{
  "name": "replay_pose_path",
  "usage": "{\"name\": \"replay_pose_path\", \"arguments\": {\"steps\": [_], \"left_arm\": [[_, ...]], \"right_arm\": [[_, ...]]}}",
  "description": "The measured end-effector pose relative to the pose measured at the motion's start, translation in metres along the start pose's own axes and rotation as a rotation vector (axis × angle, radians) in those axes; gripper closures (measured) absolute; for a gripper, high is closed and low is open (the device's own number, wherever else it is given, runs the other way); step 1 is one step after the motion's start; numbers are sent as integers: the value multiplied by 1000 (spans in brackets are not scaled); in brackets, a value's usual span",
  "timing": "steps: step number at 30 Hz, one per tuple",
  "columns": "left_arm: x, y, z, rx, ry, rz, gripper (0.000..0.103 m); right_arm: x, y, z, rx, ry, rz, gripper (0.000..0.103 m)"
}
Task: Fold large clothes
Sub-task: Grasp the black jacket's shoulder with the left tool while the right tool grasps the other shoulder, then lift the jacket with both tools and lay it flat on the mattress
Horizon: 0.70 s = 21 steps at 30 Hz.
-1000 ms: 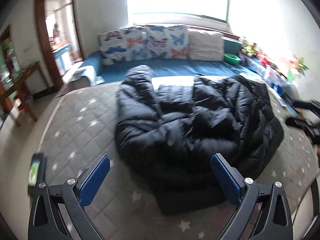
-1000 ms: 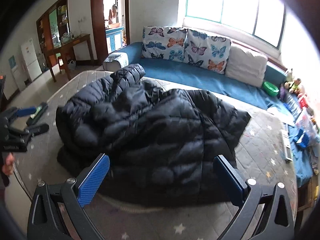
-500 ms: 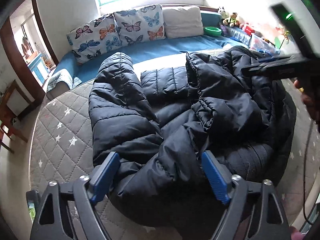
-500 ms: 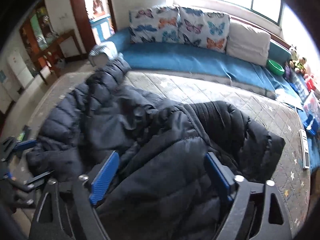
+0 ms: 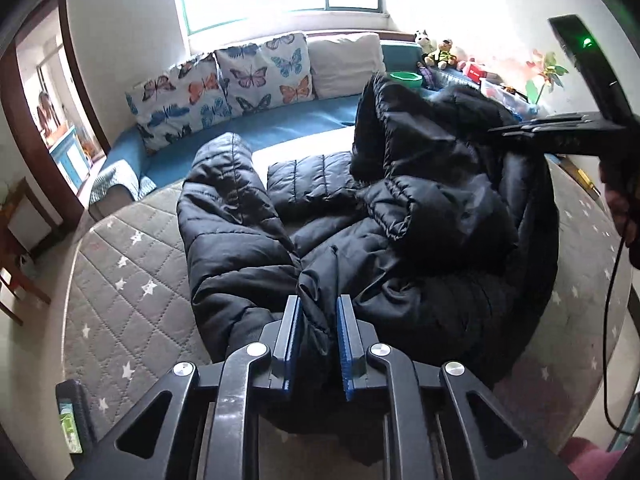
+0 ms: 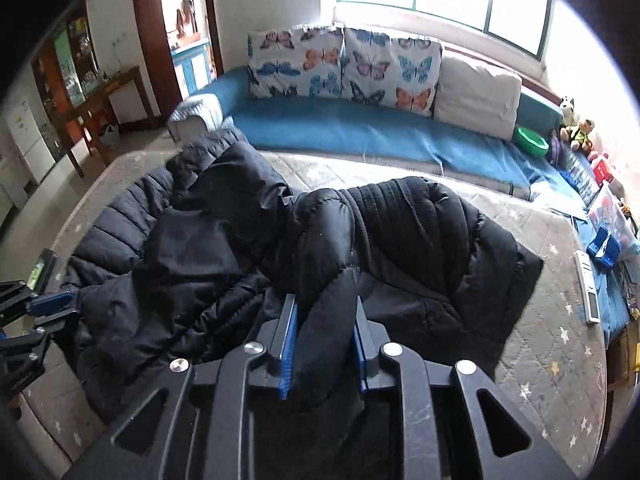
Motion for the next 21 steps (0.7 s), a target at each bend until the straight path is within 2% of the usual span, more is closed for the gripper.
{"name": "replay_pose_path", "arguments": {"steps": [6, 11, 17, 18, 21], "left_arm": [[-51, -29, 18, 16, -13, 54, 88], [-96, -73, 38, 21, -60, 68, 89], [-121, -139, 80, 90, -120, 5, 89], [-123, -150, 88, 102, -122, -11, 89], [-133, -171, 99, 118, -137, -52, 85]], "right_arm": [[-63, -38, -2, -25, 45, 99, 80], [-96, -82, -4, -41, 63, 140, 80], [-106, -146, -3, -59, 84, 70, 79], [-107, -155, -1, -55, 99, 49, 73], [-111, -170, 9, -36, 117, -5, 66]]}}
Point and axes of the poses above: each gripper's, at about its wrist camera, not at the fingertips, and x roughly the way its jaws point, z to its right, y to its top, the point moved 5 cm from there along x, roughly the way its jaws point, and after that the axes turned 1 degree about x, right-handed, at the moved point
